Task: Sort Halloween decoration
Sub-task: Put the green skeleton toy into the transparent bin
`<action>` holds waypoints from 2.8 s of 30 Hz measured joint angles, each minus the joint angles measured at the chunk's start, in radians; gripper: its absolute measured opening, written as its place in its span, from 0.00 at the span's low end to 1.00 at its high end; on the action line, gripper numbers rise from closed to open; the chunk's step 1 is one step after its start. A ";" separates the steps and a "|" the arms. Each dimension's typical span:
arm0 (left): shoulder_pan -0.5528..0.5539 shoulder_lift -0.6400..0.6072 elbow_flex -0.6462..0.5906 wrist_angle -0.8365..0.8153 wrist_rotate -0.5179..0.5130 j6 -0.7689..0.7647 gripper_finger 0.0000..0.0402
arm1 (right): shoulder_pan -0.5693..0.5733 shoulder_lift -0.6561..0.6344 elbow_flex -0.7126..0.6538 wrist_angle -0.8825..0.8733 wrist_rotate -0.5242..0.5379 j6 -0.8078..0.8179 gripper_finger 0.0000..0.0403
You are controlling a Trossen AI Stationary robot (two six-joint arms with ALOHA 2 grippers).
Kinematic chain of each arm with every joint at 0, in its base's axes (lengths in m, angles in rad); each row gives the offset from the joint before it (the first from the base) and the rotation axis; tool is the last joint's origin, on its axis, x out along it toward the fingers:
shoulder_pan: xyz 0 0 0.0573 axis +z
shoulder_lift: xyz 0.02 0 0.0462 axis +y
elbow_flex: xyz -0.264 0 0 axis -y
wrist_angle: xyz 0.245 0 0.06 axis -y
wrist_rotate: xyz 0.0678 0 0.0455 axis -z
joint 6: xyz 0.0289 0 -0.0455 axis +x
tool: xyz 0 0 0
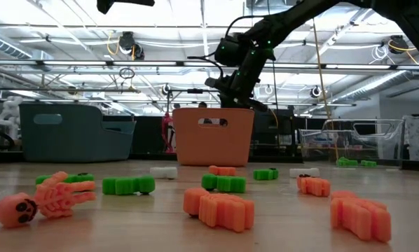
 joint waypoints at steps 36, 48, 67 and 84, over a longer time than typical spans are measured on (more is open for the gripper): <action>-0.091 0.253 0.000 -0.080 0.380 -0.256 0.29 | 0.485 -0.444 -0.007 -0.463 -0.078 -0.073 0.31; -0.115 0.462 0.000 0.115 0.432 -0.238 0.29 | 0.726 -0.443 -0.008 -0.555 0.110 0.092 0.31; -0.183 0.525 0.000 0.174 0.451 -0.241 0.29 | 0.786 -0.443 -0.291 -0.210 0.079 -0.222 0.31; -0.237 0.525 0.000 0.175 0.401 -0.244 0.29 | 0.695 -0.443 -0.725 0.486 0.022 -0.467 0.32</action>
